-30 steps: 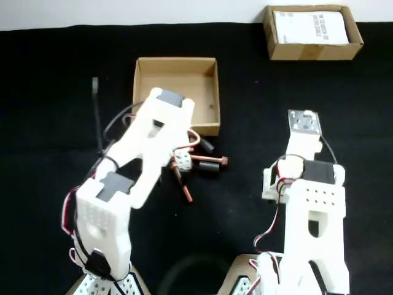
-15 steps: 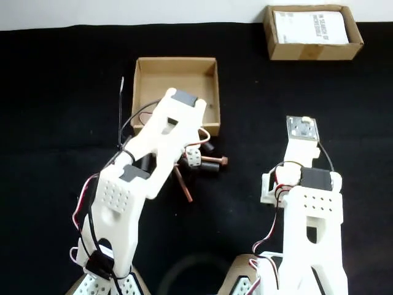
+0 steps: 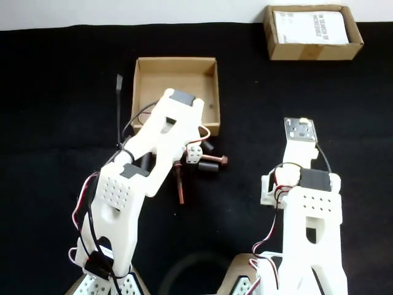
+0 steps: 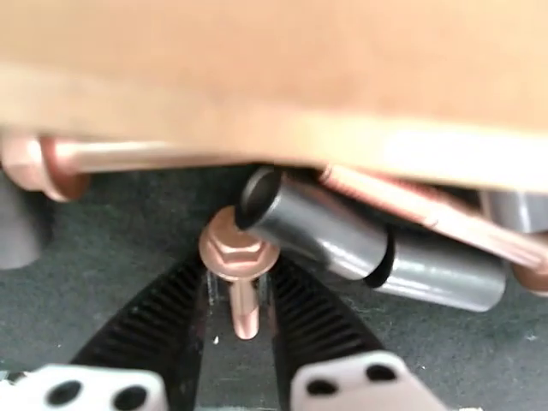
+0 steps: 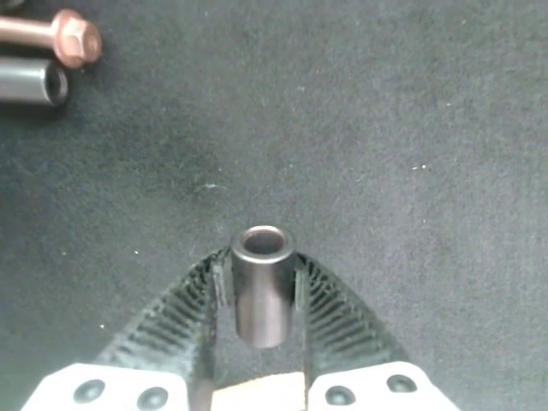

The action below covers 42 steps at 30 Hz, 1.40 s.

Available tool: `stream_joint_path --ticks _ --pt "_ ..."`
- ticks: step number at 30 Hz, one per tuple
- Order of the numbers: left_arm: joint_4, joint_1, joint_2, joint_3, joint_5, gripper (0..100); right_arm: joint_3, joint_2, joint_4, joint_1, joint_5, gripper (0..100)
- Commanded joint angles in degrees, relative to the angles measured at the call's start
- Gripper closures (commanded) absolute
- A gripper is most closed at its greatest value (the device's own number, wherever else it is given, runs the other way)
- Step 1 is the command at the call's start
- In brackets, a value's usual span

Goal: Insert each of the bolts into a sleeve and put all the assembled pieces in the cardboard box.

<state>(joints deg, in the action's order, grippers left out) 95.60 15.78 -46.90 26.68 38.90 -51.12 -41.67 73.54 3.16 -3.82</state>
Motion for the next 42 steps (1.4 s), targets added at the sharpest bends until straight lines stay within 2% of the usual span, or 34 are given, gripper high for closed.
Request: stream_joint_path --ticks 1,10,15,19,22,26,29,33,36,42 --pt "-0.18 -2.68 1.27 1.45 -0.26 99 0.22 -1.19 -0.66 0.4 -0.26 99.1" --pt "4.48 0.04 15.08 1.54 -0.44 99 0.84 -1.8 -0.31 -0.31 -0.09 99.1" --pt "4.75 4.53 29.58 1.36 -0.7 99 5.67 -1.89 2.95 -6.29 0.62 99.1" --pt "4.75 8.75 41.19 1.1 -7.91 99 13.93 -1.89 7.52 -11.03 2.99 99.1" --pt "4.75 10.68 48.4 1.1 -9.85 99 19.65 -2.07 11.74 -14.73 3.08 99.1" --pt "4.84 10.51 56.04 -0.22 -10.11 99 23.52 -8.92 16.57 -19.74 3.08 99.1" --pt "4.84 10.51 62.64 -5.58 -10.2 99 23.25 -17.8 18.07 -23.78 3.08 99.1" --pt "4.48 10.86 72.75 -16.22 -13.19 99 17.1 -29.49 16.31 -26.07 3.08 99.1" --pt "2.37 10.59 79.87 -25.1 -15.56 99 6.99 -36.88 12.88 -26.51 3.08 99.1" --pt "-16.26 10.59 93.23 -46.81 -15.74 99 -15.52 -51.56 -3.74 -26.77 3.08 99.1"
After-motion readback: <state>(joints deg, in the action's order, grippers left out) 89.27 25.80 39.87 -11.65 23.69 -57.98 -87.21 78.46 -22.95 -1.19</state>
